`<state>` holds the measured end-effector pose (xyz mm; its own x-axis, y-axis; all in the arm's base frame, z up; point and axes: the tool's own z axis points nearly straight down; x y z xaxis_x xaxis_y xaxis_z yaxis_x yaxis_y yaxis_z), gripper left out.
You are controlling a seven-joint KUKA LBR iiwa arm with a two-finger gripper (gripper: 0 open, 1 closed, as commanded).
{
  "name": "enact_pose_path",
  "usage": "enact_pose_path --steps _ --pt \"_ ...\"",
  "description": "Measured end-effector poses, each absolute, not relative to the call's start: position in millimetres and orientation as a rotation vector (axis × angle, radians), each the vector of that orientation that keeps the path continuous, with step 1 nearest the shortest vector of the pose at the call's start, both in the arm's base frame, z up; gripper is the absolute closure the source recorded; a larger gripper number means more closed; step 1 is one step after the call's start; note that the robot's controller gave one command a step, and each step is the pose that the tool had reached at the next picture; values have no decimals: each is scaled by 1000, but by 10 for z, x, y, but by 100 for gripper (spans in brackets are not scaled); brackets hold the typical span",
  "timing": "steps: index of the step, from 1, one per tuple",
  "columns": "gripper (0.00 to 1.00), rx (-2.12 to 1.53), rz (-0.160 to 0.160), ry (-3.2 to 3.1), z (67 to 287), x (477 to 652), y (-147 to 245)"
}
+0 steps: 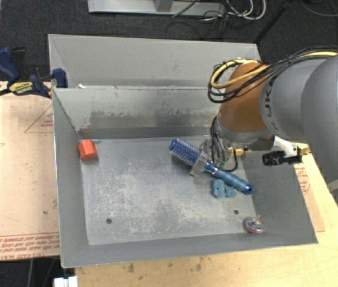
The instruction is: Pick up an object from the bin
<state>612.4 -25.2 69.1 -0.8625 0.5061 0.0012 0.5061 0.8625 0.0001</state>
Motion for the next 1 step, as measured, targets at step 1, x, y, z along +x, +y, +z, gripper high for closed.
enact_pose_path --steps 1 --pt "100 -828 -4 -3041 2539 6279 -264"
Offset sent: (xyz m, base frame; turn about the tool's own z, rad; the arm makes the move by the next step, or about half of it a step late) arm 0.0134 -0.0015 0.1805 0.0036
